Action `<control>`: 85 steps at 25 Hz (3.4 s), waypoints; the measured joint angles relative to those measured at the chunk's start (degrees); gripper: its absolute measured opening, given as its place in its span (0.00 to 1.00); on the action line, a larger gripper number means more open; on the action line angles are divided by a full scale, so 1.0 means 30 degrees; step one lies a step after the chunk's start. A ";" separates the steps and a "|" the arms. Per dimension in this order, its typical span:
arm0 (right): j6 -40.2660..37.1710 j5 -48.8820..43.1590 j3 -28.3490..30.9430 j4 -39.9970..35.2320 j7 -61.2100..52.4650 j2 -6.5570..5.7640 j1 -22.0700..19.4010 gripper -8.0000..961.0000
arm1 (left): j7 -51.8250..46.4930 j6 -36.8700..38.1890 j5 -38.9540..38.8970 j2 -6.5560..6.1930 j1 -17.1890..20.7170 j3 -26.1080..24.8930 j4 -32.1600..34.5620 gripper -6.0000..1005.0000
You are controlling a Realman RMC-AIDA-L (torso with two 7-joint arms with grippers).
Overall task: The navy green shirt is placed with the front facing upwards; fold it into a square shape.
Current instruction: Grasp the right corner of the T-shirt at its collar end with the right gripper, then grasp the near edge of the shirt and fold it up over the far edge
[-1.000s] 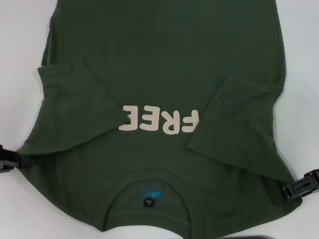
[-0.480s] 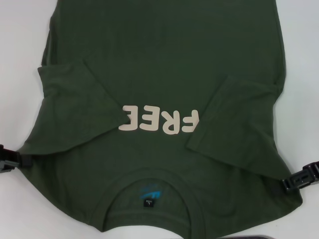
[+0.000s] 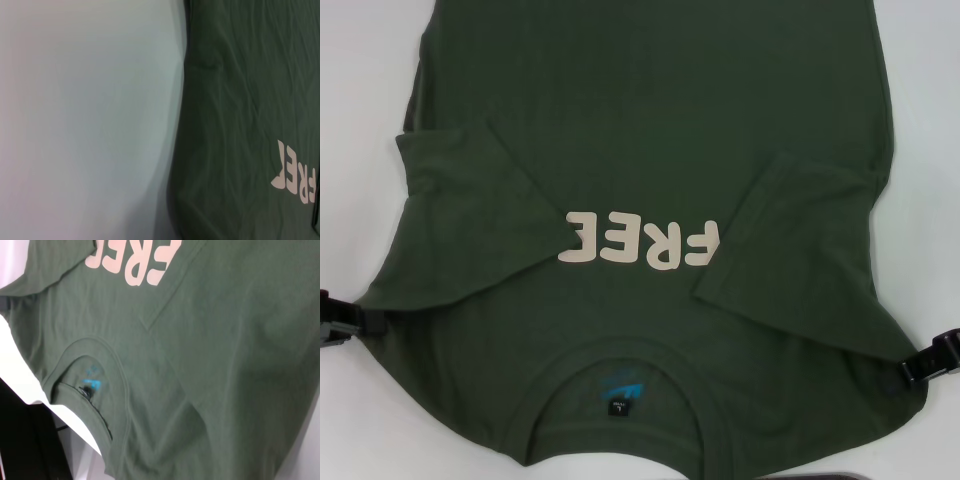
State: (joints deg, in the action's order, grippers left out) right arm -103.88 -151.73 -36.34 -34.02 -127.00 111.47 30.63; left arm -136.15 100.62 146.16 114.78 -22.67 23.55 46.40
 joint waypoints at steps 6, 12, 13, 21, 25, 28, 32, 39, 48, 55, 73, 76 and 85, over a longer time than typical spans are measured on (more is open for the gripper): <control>0.0030 -0.0060 0.0014 -0.0001 -0.0023 -0.0053 -0.0042 0.26 | -0.0001 0.0006 0.0000 0.0000 -0.0029 0.0000 -0.0001 0.04; 0.0045 -0.0077 -0.0038 -0.0035 -0.0040 -0.0097 -0.0057 0.05 | 0.0000 0.0006 0.0001 -0.0001 -0.0066 0.0003 0.0000 0.04; 0.0043 -0.0079 -0.0056 -0.0041 -0.0035 -0.0100 -0.0039 0.04 | 0.0001 0.0022 0.0004 -0.0001 -0.0074 0.0046 0.0000 0.04; -0.1231 -0.0123 -0.0258 -0.1138 0.0152 -0.0288 -0.0083 0.03 | 0.0276 0.1433 0.0230 -0.0066 0.0029 0.1642 0.0674 0.04; -0.2248 -0.0128 -0.0094 -0.2678 0.0025 -0.0340 -0.0511 0.03 | 0.0541 0.2677 0.0650 0.0003 0.0120 0.1918 0.1348 0.04; -0.2521 -0.0131 0.0113 -0.3220 0.0005 -0.0464 -0.0707 0.03 | 0.0607 0.3261 0.0732 0.0079 0.0168 0.2245 0.1489 0.04; -0.2601 -0.0137 0.0322 -0.3267 0.0051 -0.0737 -0.0917 0.04 | 0.0613 0.3595 0.0758 0.0337 0.0223 0.3129 0.1599 0.04; -0.2791 0.0072 0.0860 -0.3280 0.0593 -0.0908 -0.0917 0.04 | 0.1189 0.3734 0.0367 0.0519 0.0102 0.2812 0.1895 0.04; -0.2211 0.2875 0.3498 -0.3213 0.0604 -0.1696 -0.0033 0.05 | 0.1621 0.2700 -0.1473 -0.0530 -0.2284 0.0170 0.0956 0.04; 0.1709 0.4592 0.4128 -0.2518 -0.0211 -0.1050 0.0969 0.06 | 0.1386 -0.2320 -0.1598 -0.0228 -0.4676 0.0190 -0.1471 0.04; 0.7994 0.9854 0.4102 -0.1529 0.1134 0.0259 0.0844 0.07 | 0.2456 -1.0943 -0.3177 0.1856 -0.6858 0.1215 -0.1788 0.04; 0.9025 1.0215 0.4038 -0.1112 0.1815 0.0718 0.0975 0.08 | 0.3045 -1.2265 -0.3637 0.2058 -0.7086 0.1717 -0.2201 0.04; 1.2088 1.1277 0.3994 -0.1110 0.3624 0.1946 0.1592 0.08 | 0.3347 -1.6514 -0.4236 0.2852 -0.7589 0.3693 -0.2393 0.04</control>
State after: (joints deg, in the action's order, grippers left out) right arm -67.61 -117.90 -24.36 -37.35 -116.13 117.31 35.41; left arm -126.11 51.08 133.45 123.34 -45.44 34.63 39.22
